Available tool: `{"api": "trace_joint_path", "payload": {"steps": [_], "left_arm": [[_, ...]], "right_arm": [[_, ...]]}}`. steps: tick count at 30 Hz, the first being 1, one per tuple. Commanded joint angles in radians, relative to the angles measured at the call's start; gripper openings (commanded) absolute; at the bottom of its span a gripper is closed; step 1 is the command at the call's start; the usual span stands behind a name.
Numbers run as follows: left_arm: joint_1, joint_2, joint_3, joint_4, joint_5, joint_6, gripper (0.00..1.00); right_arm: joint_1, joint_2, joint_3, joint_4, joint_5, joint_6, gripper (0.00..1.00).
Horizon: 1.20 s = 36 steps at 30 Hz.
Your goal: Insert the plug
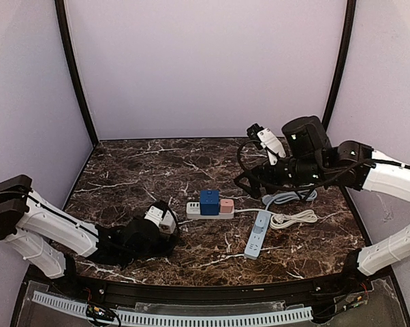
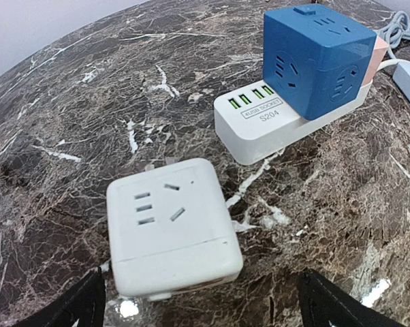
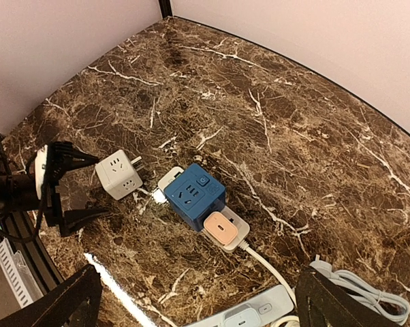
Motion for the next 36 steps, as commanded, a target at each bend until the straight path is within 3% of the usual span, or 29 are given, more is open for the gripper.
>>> {"api": "trace_joint_path", "payload": {"steps": [1,8,12,22,24,26,36], "left_arm": [[-0.013,0.103,0.027,0.178,-0.108,0.032,0.99],[-0.013,0.171,0.043,0.196,-0.172,-0.032,0.99],[-0.013,0.180,0.037,0.206,-0.166,-0.021,0.92],[0.003,0.104,0.029,0.175,-0.103,0.032,0.53],[0.006,0.059,0.072,0.068,-0.083,0.046,0.46],[0.008,0.006,0.133,-0.134,-0.048,0.057,0.44],[0.092,-0.248,0.400,-0.712,0.251,0.037,0.46]], "right_arm": [[0.007,-0.031,-0.015,0.011,-0.001,0.011,0.99],[0.009,-0.020,-0.012,0.011,0.000,0.009,0.98],[0.009,-0.007,-0.007,0.012,-0.002,0.013,0.99],[0.009,0.024,0.016,0.009,0.004,-0.005,0.99],[0.008,0.031,0.025,0.005,0.003,-0.019,0.99],[0.009,0.032,0.031,-0.002,0.011,-0.041,0.99],[0.006,0.042,0.029,0.001,-0.032,-0.203,0.99]]}}
